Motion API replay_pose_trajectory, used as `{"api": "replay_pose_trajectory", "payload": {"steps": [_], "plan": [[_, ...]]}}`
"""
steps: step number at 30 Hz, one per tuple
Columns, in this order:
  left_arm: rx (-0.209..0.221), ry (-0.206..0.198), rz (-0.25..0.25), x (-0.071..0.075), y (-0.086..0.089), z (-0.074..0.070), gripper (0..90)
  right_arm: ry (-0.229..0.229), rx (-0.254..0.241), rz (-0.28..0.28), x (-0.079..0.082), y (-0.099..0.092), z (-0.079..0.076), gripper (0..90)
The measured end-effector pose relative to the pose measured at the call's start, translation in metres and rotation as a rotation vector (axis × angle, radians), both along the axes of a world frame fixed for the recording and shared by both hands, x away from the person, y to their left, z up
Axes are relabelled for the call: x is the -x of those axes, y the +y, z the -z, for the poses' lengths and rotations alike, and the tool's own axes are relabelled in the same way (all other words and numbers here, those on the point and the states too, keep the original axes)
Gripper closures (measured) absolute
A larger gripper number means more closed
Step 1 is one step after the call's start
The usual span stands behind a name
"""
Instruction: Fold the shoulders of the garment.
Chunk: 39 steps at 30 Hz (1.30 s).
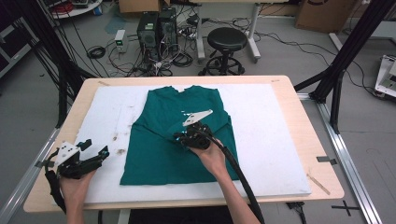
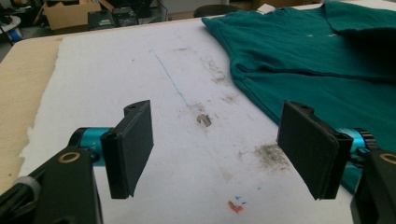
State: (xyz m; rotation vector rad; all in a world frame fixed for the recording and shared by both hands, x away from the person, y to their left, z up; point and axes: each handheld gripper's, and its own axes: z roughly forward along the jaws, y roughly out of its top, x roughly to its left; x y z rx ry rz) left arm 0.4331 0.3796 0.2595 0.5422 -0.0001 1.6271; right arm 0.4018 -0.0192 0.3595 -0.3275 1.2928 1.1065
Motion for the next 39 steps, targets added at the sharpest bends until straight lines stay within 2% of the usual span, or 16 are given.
{"api": "replay_pose_trajectory", "payload": {"steps": [8, 23, 27, 33, 35, 39], "plan": [[0.0, -0.001, 0.0, 0.0, 0.0, 0.0, 27.0, 0.011, 0.033, -0.007, -0.003, 0.01, 0.004, 86.9], [0.001, 0.001, 0.002, 0.0, 0.0, 0.0, 27.0, 0.044, 0.05, 0.002, -0.012, 0.017, 0.001, 85.9], [0.001, 0.002, 0.001, 0.0, 0.0, 0.0, 26.9, 0.052, 0.059, 0.002, -0.014, 0.018, 0.001, 79.8], [0.001, 0.002, 0.001, 0.0, 0.0, 0.0, 27.0, 0.07, 0.029, -0.01, -0.013, 0.017, 0.001, 60.3], [0.001, 0.003, 0.001, 0.0, 0.0, 0.0, 26.9, 0.073, 0.029, -0.026, -0.011, 0.015, 0.002, 60.3], [0.0, 0.003, 0.0, 0.0, 0.0, 0.0, 27.0, 0.056, 0.005, 0.006, -0.008, 0.012, 0.003, 54.2]]}}
